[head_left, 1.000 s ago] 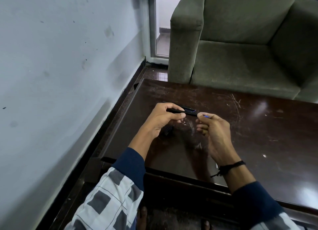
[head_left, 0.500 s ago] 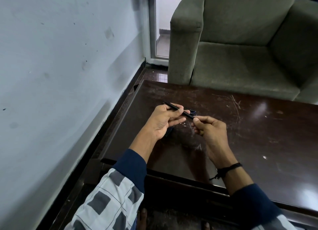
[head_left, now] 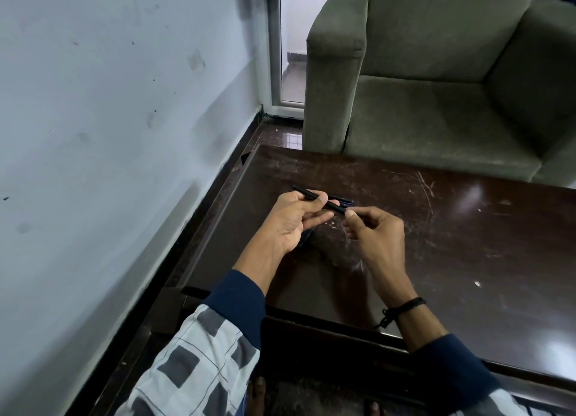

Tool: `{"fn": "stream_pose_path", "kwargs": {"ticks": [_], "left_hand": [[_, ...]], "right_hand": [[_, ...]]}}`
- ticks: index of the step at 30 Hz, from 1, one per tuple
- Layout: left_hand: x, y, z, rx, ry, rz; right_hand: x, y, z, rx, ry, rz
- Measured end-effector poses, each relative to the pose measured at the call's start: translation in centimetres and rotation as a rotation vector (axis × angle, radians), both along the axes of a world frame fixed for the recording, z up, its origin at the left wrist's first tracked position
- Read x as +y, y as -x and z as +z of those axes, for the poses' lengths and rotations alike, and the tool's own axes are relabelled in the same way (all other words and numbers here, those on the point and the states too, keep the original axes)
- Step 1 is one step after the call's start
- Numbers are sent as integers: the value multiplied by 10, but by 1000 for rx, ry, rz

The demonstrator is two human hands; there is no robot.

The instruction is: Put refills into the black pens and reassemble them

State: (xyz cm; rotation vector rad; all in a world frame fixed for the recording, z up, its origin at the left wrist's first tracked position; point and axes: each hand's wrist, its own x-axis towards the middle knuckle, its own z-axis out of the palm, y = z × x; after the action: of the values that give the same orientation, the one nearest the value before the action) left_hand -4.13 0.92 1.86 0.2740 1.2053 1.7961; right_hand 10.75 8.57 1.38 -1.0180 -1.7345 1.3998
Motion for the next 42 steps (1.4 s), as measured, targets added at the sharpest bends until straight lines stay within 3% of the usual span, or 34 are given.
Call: {"fn": "stream_pose_path", "kwargs": {"ticks": [18,42], "left_hand": [[0,5,-6,36,-2,-14],[2,4,-8,39,16,-35]], "right_hand": [[3,0,0,39,16,56],[5,-1,-2,-49,-22,52]]}}
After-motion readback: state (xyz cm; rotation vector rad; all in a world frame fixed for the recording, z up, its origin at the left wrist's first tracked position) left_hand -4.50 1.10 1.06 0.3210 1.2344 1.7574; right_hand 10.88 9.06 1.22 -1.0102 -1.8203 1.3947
